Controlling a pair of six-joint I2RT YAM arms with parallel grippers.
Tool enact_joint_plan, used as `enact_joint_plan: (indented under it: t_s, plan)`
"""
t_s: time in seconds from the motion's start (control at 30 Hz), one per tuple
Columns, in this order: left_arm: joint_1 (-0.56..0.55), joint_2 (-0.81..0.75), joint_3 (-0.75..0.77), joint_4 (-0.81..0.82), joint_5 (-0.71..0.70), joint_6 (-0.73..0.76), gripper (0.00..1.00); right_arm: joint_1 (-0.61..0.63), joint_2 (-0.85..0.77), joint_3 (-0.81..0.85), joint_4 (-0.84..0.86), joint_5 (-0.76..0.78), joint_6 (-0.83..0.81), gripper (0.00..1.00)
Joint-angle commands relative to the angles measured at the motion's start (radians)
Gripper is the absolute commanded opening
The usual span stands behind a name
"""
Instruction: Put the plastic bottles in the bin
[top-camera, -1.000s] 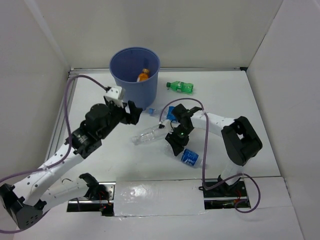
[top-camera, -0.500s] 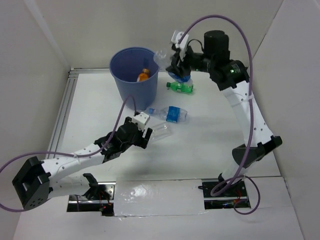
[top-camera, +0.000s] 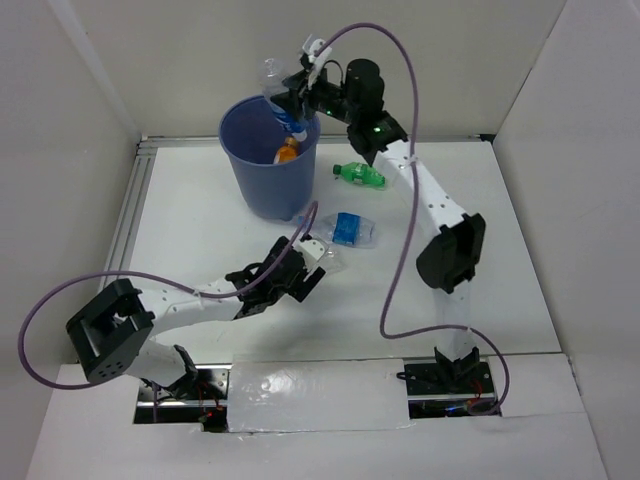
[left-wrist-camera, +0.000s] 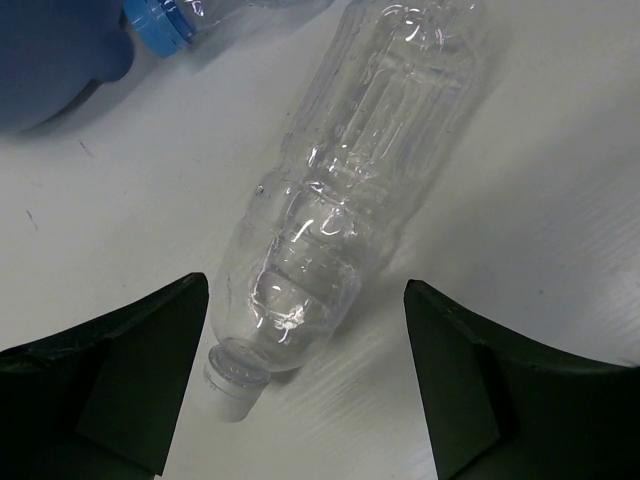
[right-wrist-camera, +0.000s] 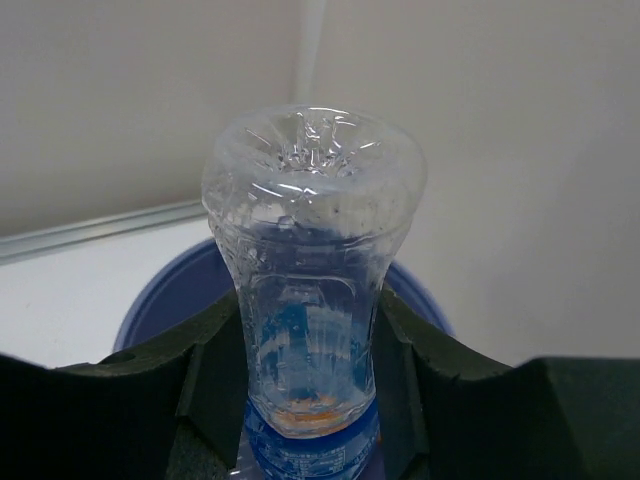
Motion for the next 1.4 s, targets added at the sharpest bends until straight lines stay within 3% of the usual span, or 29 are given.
enact_joint_plan:
  t_s: [0.0, 0.07, 0.1, 0.17, 0.2, 0.23, 0.37, 0.47, 0.57, 0.6, 0.67, 0.73, 0.77, 0.9, 0.97, 1.0, 1.1, 1.13, 1.23, 1.37]
  plan:
    - [-0.005, 0.066, 0.051, 0.082, -0.067, 0.046, 0.92, 0.008, 0.083, 0.175, 0.085, 0.031, 0.121, 0.50]
    - [-0.014, 0.095, 0.051, 0.082, -0.087, 0.046, 0.87, 0.008, 0.113, 0.203, 0.059, 0.043, 0.155, 0.75]
    - [-0.014, 0.115, 0.061, 0.093, -0.096, 0.046, 0.85, -0.003, 0.113, 0.194, 0.059, 0.043, 0.167, 1.00]
    - [-0.014, 0.130, 0.061, 0.093, -0.078, 0.055, 0.77, -0.018, 0.068, 0.172, 0.050, 0.043, 0.189, 1.00]
    - [-0.014, 0.130, 0.061, 0.093, -0.078, 0.056, 0.62, -0.038, 0.050, 0.149, 0.050, 0.043, 0.189, 1.00]
    - [-0.014, 0.144, 0.061, 0.093, -0.078, 0.056, 0.54, -0.052, 0.030, 0.136, 0.035, 0.043, 0.198, 1.00]
    - [-0.014, 0.156, 0.071, 0.093, -0.050, 0.056, 0.33, -0.159, -0.093, 0.033, -0.068, 0.002, 0.213, 1.00]
    - [-0.023, 0.143, 0.117, 0.032, -0.029, 0.034, 0.00, -0.252, -0.174, -0.090, -0.196, -0.024, 0.166, 1.00]
    - [-0.023, 0.055, 0.169, -0.043, 0.045, 0.016, 0.00, -0.350, -0.249, -0.251, -0.331, -0.098, 0.056, 0.91]
    - [-0.023, 0.020, 0.179, -0.052, 0.062, 0.002, 0.00, -0.374, -0.262, -0.286, -0.369, -0.116, 0.027, 0.69]
    - [-0.023, -0.093, 0.215, -0.062, 0.111, -0.010, 0.00, -0.442, -0.271, -0.397, -0.469, -0.176, -0.032, 0.41]
    - [-0.005, -0.155, 0.249, -0.062, 0.166, -0.020, 0.00, -0.466, -0.282, -0.476, -0.531, -0.210, -0.107, 0.23]
    - [0.007, -0.191, 0.292, -0.051, 0.184, -0.032, 0.00, -0.482, -0.282, -0.502, -0.553, -0.210, -0.124, 0.23]
    - [0.130, -0.203, 0.419, -0.031, 0.247, -0.093, 0.00, -0.482, -0.282, -0.628, -0.562, -0.195, -0.147, 0.33]
    - [0.176, -0.181, 0.461, 0.024, 0.215, -0.148, 0.00, -0.468, -0.282, -0.677, -0.562, -0.172, -0.156, 0.49]
    - [0.226, -0.170, 0.493, 0.047, 0.206, -0.170, 0.00, -0.468, -0.269, -0.688, -0.562, -0.172, -0.156, 0.64]
    - [0.306, -0.109, 0.563, 0.128, 0.160, -0.237, 0.00, -0.447, -0.257, -0.710, -0.553, -0.163, -0.156, 0.79]
    - [0.316, -0.088, 0.583, 0.144, 0.076, -0.253, 0.00, -0.433, -0.248, -0.719, -0.553, -0.163, -0.156, 0.84]
    - [0.364, -0.002, 0.659, 0.179, -0.024, -0.286, 0.00, -0.391, -0.237, -0.730, -0.564, -0.163, -0.198, 0.92]
    - [0.443, 0.081, 0.734, 0.179, -0.047, -0.383, 0.00, -0.347, -0.228, -0.759, -0.564, -0.121, -0.222, 0.98]
